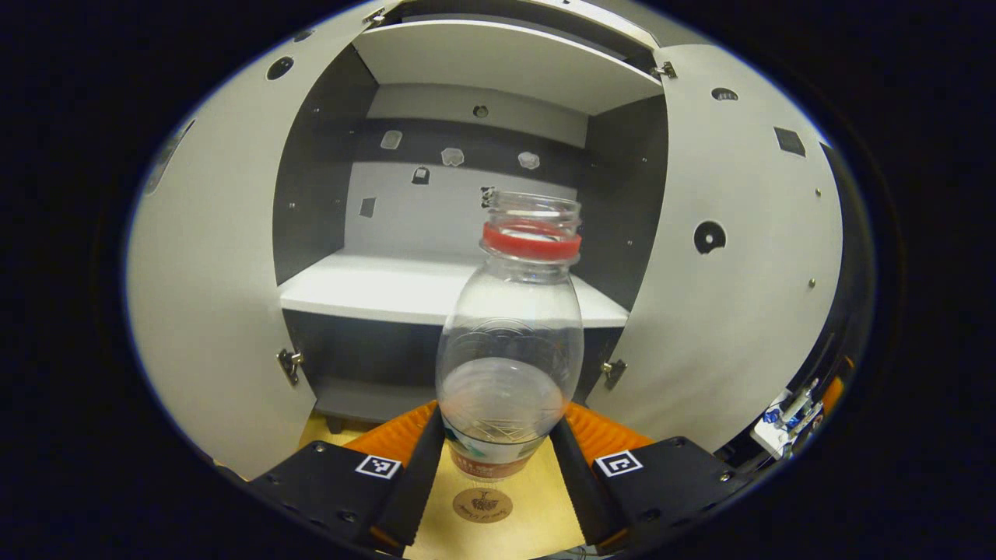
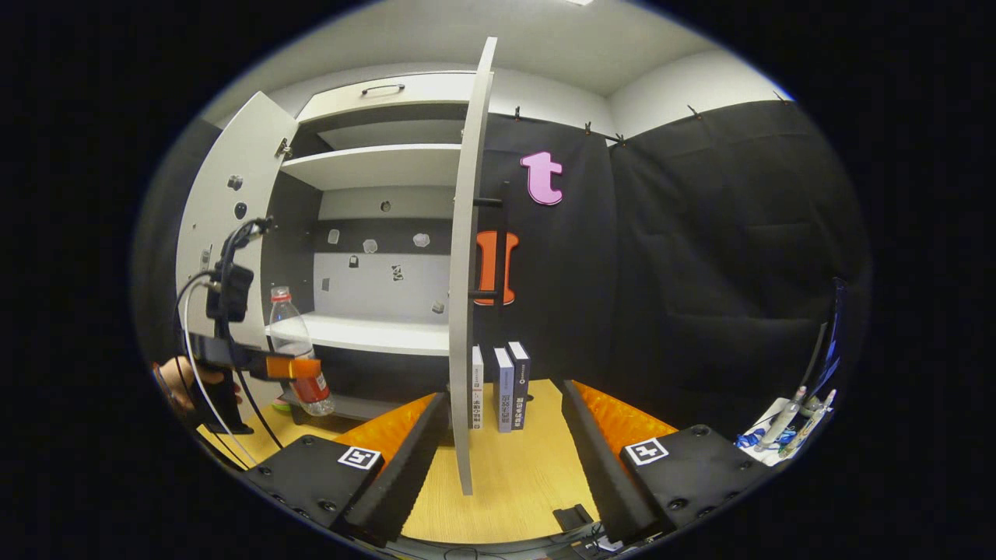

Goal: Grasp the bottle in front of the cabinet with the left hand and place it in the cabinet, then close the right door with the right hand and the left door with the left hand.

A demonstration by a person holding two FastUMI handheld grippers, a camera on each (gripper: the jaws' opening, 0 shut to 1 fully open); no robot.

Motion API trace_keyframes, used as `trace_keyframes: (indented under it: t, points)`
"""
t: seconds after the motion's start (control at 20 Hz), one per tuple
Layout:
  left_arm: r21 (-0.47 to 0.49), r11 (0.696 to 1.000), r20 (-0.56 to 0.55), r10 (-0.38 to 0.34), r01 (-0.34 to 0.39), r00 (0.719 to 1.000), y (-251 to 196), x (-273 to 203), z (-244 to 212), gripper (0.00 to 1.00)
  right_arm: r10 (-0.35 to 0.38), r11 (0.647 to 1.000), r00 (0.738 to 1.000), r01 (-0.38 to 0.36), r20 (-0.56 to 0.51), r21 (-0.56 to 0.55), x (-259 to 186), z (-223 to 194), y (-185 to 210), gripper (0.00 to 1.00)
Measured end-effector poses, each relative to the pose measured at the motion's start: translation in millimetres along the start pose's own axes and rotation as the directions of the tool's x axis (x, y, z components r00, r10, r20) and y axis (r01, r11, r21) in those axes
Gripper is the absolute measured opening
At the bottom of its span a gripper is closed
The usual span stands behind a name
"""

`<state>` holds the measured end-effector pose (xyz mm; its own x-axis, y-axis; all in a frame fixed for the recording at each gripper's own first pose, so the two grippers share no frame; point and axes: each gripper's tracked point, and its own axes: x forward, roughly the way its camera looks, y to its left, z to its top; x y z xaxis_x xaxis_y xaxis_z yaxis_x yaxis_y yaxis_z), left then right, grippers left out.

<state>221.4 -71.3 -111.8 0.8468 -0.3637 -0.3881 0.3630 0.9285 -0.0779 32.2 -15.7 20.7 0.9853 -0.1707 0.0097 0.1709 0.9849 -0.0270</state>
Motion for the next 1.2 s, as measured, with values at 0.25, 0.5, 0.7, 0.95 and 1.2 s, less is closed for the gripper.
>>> trace_keyframes:
  t: [0.25,0.5,0.7,0.95,1.2]
  points:
    - [0.044,0.999,0.041,0.002,-0.004,0.999,2.3,30.9,66.2,0.76,-0.011,1.0,1.0,0.011,0.024,0.008,-4.2,6.9,-14.0,0.98]
    - [0.05,0.998,0.019,0.026,-0.027,0.999,10.6,75.8,105.3,0.76,-0.036,0.999,0.999,0.035,0.035,0.03,-7.4,9.8,-32.7,0.93]
    - [0.077,0.997,0.001,0.03,-0.03,1.0,8.8,105.8,122.1,0.76,-0.055,0.998,0.998,0.054,0.034,0.037,-5.3,11.3,-46.5,0.98]
    - [0.075,0.997,-0.061,0.033,-0.028,0.998,7.2,140.8,118.1,0.77,-0.069,0.997,0.997,0.068,0.034,0.031,-4.6,9.6,-54.4,0.93]
    - [0.036,0.999,-0.09,0.041,-0.038,0.995,7.6,153.1,107.3,0.79,-0.065,0.997,0.998,0.064,0.026,0.037,-3.7,7.6,-54.0,0.93]
